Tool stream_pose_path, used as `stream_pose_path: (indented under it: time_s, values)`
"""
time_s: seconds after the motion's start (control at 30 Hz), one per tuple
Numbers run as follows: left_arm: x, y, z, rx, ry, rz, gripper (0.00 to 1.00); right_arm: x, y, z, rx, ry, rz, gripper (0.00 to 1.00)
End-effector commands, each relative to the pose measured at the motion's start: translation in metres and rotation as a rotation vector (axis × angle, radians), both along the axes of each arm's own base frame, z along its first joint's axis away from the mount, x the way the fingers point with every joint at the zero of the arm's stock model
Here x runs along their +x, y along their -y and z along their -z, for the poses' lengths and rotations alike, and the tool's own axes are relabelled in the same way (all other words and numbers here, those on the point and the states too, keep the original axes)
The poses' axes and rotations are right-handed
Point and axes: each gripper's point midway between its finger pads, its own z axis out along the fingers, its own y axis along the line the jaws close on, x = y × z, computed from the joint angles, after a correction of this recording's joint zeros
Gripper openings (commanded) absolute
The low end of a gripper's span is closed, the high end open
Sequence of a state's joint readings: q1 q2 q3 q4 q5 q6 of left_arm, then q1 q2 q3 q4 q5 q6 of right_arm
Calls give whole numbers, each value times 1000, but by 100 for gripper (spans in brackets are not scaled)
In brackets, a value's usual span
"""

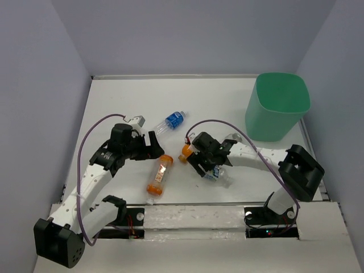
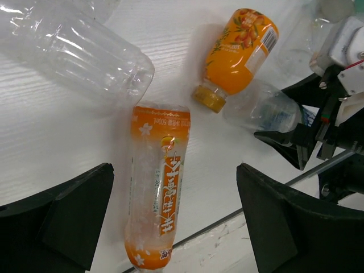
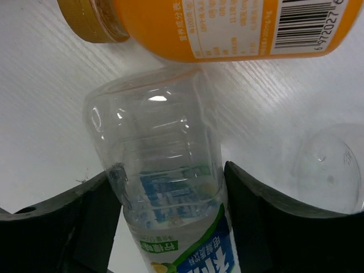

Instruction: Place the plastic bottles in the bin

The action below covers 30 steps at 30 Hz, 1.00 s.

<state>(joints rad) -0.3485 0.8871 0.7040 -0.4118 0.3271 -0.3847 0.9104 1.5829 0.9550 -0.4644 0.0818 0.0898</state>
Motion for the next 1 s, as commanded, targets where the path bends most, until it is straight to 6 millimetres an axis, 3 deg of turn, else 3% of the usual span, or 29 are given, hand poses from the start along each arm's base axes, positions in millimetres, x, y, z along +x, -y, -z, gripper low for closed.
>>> stream_pose_path:
  time_s: [0.0,0.07,0.2,0.27,0.3,0.33,0.4,0.43,0.47,0.5,0.6,0.63,0.67,0.7,0.83,0.87,0.9,0.97]
  values:
    - [-10,-6,4,94,-45,14,99,13,-22,-30,61,111,7,61]
    - [-14,-7,11,126,-72,17,99,8,-23,-42,80,116,14,46]
    - [-22,-6,31,200,-132,43,99,-10,-24,-93,166,145,12,37]
    - [-27,-3,38,229,-148,64,99,-13,-23,-133,274,195,17,35]
    - [-31,1,43,245,-166,83,99,-9,-19,-168,346,268,55,30]
    - [-30,0,45,255,-173,79,99,-7,-21,-175,362,276,57,30]
    - [-31,3,52,296,-183,92,99,7,-3,-227,429,425,143,27]
    - [-34,6,55,306,-190,111,99,19,12,-271,478,534,216,27]
    - [-34,6,62,337,-206,116,99,27,23,-294,493,597,265,27]
    - [-35,8,65,349,-213,124,99,42,48,-338,517,720,366,27]
    - [-40,12,77,387,-256,164,99,58,97,-418,612,940,518,27]
    - [-42,12,79,393,-274,174,99,66,132,-443,571,1047,599,27]
    - [-43,12,81,401,-286,181,99,66,138,-455,581,1092,614,27]
    - [-44,13,86,411,-306,191,99,72,168,-481,565,1206,700,27]
    - [-48,16,97,424,-348,215,99,93,209,-506,523,1344,813,27]
    - [-49,16,99,426,-357,218,99,100,216,-506,510,1361,834,27]
    - [-51,15,103,434,-376,221,99,110,237,-504,469,1390,889,27]
    - [-53,16,107,443,-388,230,99,139,244,-488,472,1360,887,27]
